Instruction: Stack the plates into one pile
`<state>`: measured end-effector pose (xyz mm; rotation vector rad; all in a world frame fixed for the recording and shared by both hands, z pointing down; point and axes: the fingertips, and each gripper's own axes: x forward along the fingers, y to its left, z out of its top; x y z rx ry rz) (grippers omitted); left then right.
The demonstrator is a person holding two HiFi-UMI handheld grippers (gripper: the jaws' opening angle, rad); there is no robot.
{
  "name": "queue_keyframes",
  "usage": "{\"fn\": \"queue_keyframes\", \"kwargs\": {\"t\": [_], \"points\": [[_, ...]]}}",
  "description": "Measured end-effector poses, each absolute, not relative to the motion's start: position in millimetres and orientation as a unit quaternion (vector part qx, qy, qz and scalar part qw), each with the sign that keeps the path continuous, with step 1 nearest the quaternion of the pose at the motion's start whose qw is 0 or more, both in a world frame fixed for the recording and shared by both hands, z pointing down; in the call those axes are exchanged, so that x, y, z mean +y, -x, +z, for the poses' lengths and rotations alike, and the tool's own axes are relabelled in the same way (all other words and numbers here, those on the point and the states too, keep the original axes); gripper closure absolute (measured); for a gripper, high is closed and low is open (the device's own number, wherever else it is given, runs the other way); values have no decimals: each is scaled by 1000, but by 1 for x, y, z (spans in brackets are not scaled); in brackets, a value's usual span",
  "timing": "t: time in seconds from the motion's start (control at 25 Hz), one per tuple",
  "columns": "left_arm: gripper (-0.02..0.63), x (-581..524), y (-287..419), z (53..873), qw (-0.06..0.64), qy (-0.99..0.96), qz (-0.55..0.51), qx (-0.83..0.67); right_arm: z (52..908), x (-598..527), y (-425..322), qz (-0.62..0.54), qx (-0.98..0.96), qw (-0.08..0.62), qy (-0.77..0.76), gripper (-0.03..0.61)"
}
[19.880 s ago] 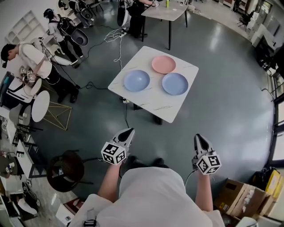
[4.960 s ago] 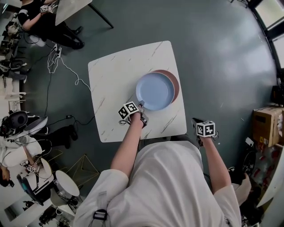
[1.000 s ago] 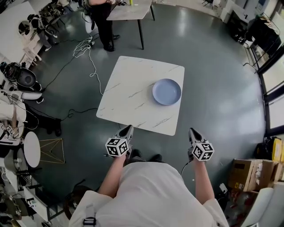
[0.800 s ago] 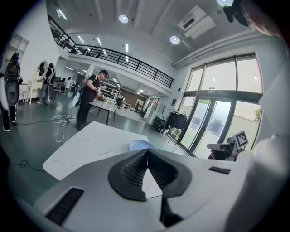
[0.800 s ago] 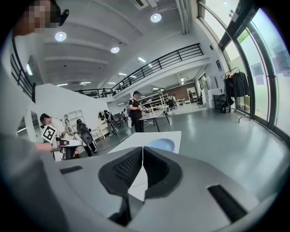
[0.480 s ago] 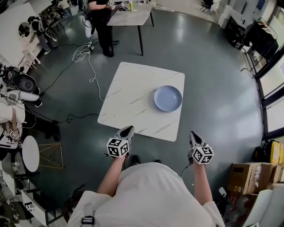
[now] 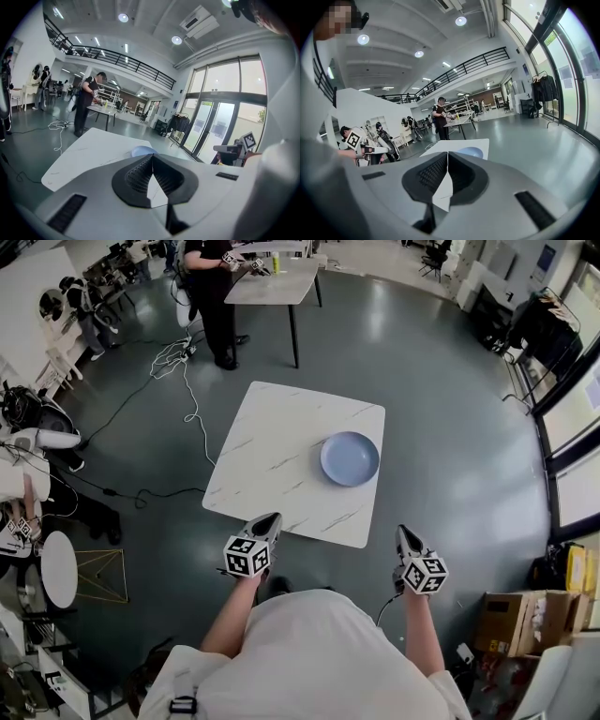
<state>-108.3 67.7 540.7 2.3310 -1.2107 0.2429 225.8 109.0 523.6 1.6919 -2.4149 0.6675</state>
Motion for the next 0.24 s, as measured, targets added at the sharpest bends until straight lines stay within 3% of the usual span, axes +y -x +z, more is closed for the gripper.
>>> {"fn": "queue_keyframes", "kwargs": {"t": [0.24], "points": [[600, 68, 110, 541, 249, -857, 88, -442, 523, 108, -223, 225, -795, 52, -561, 551]]}}
